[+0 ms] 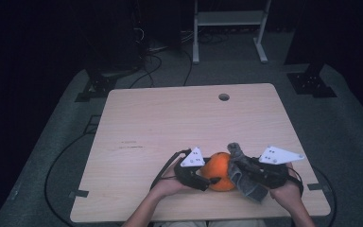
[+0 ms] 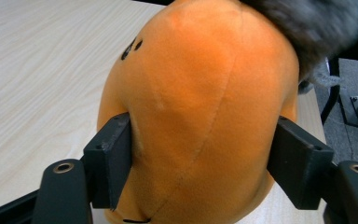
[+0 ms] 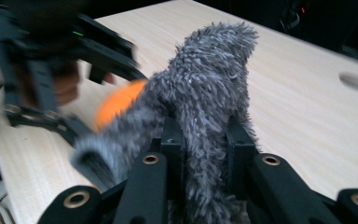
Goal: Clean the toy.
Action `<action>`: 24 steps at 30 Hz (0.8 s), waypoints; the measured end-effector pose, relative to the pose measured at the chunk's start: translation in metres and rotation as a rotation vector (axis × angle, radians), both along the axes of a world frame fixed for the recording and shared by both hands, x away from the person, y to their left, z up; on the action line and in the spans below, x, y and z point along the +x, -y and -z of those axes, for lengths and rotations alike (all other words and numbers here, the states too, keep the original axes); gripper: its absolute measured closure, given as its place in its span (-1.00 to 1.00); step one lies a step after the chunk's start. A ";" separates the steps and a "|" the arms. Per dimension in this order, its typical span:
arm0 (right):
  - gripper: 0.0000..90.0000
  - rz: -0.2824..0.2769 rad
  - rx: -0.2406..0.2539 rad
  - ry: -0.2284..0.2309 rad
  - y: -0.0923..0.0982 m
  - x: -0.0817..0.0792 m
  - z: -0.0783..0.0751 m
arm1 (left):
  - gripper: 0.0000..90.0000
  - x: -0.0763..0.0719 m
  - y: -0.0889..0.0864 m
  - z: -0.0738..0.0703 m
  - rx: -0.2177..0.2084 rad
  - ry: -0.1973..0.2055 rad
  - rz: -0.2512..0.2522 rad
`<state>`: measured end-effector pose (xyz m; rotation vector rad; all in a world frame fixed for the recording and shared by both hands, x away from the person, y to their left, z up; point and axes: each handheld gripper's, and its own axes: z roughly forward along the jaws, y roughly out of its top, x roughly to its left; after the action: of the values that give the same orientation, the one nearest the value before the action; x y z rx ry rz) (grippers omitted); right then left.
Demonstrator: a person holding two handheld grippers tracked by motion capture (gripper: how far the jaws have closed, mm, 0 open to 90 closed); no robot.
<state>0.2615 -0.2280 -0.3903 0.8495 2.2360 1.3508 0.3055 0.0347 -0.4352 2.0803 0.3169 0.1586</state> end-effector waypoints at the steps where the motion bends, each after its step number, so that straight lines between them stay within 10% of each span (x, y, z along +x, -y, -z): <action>1: 0.63 -0.020 -0.015 0.021 -0.007 -0.004 -0.004 | -0.35 -0.001 0.000 0.000 0.006 0.006 0.002; 12: 0.63 0.068 -0.041 -0.045 0.020 0.010 0.015 | -0.30 -0.003 0.003 0.001 -0.007 0.015 0.005; 19: 0.63 -0.084 -0.016 0.055 -0.013 -0.012 -0.017 | -0.30 -0.006 0.009 0.007 -0.031 0.021 -0.005; 24: 0.63 -0.035 -0.067 0.055 -0.010 -0.003 -0.005 | -0.29 -0.007 0.009 0.005 -0.027 0.024 -0.009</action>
<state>0.2581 -0.2177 -0.3853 0.7452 2.2505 1.2904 0.2980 0.0257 -0.4405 2.0493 0.3122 0.1843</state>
